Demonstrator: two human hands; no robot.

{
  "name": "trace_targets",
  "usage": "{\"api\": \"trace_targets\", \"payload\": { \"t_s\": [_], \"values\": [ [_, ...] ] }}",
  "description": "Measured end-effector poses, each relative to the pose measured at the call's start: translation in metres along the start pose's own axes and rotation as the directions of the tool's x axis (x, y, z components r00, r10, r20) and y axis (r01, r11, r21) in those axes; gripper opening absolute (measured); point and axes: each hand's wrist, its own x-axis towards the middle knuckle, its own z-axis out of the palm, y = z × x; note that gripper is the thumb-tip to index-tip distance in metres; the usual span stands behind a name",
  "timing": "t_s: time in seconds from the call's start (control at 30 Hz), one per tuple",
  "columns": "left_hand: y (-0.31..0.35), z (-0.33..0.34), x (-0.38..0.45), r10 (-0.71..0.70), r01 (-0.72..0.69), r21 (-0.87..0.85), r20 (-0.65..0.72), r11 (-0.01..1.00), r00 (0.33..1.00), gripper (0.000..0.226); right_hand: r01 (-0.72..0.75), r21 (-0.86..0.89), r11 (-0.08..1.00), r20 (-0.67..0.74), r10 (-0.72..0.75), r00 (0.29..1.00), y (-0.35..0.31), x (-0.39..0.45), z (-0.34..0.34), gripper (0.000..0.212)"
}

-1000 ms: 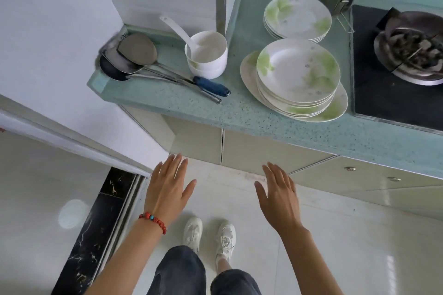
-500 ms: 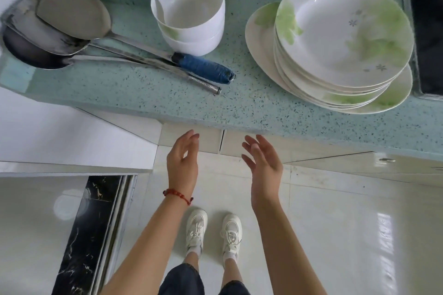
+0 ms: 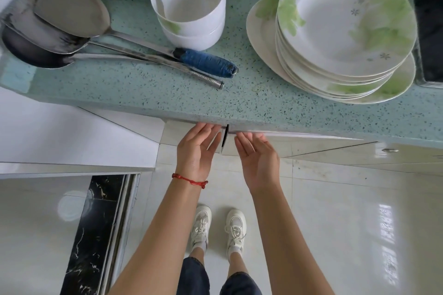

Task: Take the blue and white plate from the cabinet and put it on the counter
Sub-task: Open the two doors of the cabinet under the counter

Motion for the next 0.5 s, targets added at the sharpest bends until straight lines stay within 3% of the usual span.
{"api": "trace_targets", "payload": {
  "t_s": [0.13, 0.3, 0.5],
  "values": [
    [-0.005, -0.019, -0.019, -0.01, 0.017, 0.073, -0.1, 0.997, 0.995, 0.02, 0.047, -0.059, 0.997, -0.093, -0.052, 0.994, 0.01, -0.023, -0.018, 0.022],
    [-0.01, -0.063, -0.049, 0.054, -0.012, 0.312, -0.125, 0.95, 0.991, 0.011, 0.082, -0.354, 0.932, -0.231, -0.172, 0.958, 0.022, -0.055, -0.048, 0.024],
    [-0.01, -0.104, -0.076, 0.123, -0.033, 0.43, -0.184, 0.902, 0.975, 0.013, 0.121, -0.549, 0.827, -0.255, -0.304, 0.918, 0.03, -0.087, -0.086, 0.023]
  ]
}}
